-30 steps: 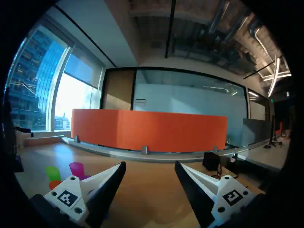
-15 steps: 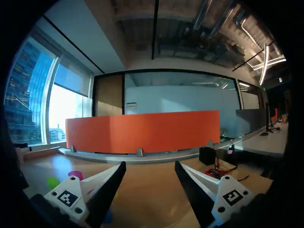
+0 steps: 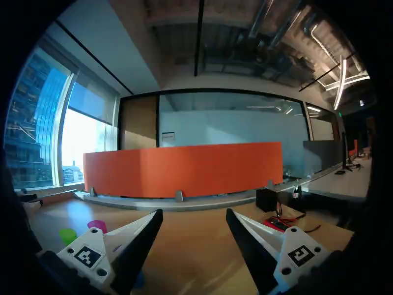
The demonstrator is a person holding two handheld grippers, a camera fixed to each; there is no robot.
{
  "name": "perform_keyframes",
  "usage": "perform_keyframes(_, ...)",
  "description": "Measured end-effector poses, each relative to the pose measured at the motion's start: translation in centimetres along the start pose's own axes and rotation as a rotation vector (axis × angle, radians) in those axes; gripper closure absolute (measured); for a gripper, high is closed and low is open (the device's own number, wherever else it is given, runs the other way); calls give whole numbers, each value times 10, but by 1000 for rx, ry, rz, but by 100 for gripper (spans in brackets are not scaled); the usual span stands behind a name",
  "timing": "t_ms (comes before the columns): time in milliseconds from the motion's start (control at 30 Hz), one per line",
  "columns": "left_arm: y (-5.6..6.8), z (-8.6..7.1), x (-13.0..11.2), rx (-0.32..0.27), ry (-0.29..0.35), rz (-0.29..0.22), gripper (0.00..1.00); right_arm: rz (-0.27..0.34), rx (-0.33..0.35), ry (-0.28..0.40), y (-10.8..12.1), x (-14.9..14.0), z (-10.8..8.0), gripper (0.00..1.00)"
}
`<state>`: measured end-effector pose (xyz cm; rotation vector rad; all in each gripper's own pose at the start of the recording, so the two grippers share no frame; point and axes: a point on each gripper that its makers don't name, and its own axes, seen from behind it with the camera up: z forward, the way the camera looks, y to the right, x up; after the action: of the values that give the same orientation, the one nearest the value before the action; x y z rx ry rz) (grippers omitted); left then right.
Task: Pour water
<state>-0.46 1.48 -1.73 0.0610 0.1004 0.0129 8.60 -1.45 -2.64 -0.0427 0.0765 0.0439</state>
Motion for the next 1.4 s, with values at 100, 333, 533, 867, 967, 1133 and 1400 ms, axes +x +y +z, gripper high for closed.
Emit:
perform_keyframes(100, -3, 2, -6, 0, -1, -9, 1, -10, 1, 0, -2, -1, -1, 1)
perform_keyframes(333, -8, 6, -17, -10, -5, -14, 1, -22, 6, -6, -7, -1, -3, 1)
perform_keyframes(533, -11, 9, -26, -11, -14, -13, 1, -27, 9, -4, -12, 3, -1, 1)
perform_keyframes(867, -13, 13, -34, -16, -30, -21, 1, -49, 23, 4, -24, 10, 2, 1)
perform_keyframes(967, -12, 14, -37, -19, -38, -22, 1, -53, 27, 4, -27, 11, 2, 1)
perform_keyframes(1133, -13, 16, -40, -16, -50, -22, 1, -56, 29, 4, -28, 11, 3, 1)
perform_keyframes(1400, -16, 17, -42, -6, -56, -21, 1, -52, 29, 5, -25, 11, 3, 1)
